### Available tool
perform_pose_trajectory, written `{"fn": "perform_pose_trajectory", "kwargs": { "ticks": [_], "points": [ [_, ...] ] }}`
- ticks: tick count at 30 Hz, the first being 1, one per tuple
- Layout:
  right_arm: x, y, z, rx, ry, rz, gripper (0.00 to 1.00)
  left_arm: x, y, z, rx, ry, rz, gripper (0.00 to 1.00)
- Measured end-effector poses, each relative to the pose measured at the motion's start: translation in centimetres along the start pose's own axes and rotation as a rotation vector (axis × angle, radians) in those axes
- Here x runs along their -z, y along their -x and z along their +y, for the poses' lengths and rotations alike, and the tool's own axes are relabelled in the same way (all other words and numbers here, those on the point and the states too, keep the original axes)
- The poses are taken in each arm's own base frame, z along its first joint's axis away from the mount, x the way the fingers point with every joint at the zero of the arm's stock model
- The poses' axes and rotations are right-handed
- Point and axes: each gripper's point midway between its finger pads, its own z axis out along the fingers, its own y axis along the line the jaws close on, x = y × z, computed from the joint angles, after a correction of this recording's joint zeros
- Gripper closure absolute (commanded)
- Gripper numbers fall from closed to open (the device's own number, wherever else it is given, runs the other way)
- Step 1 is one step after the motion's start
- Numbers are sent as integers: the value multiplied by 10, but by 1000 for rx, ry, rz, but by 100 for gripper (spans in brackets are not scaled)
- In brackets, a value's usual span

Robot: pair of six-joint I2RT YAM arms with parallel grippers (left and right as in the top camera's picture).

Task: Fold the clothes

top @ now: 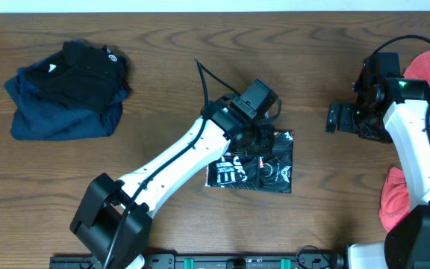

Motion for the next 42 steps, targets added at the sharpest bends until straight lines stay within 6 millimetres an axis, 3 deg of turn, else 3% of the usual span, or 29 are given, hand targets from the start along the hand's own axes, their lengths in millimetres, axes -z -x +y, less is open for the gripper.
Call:
{"fn": "perform_pose_trajectory", "kwargs": {
  "ticks": [3,10,18,20,22,26,32,36,42],
  "points": [
    [0,0,0,0,0,0,1,0,0,-1,-3,-2,0,87],
    [0,0,0,0,0,0,1,0,-1,-2,-5,-6,0,44],
    [0,0,0,0,0,0,1,-4,-12,-16,-69,-31,27,44],
    [0,1,3,23,17,-4,1,-3,-11,-11,-81,-20,29,44],
    [0,3,12,73,65,-12,8,1,-4,1,-66,0,20,44],
    [4,3,41,182,212,-22,17,27,29,49,39,62,-65,44],
    [18,-6,109,360,438,-50,17,74,65,129,238,141,-187,44],
    [28,-21,160,508,529,-80,16,77,62,159,318,180,-159,43],
    [23,-54,220,667,625,-34,11,54,54,176,359,214,-80,43]
  ]
}}
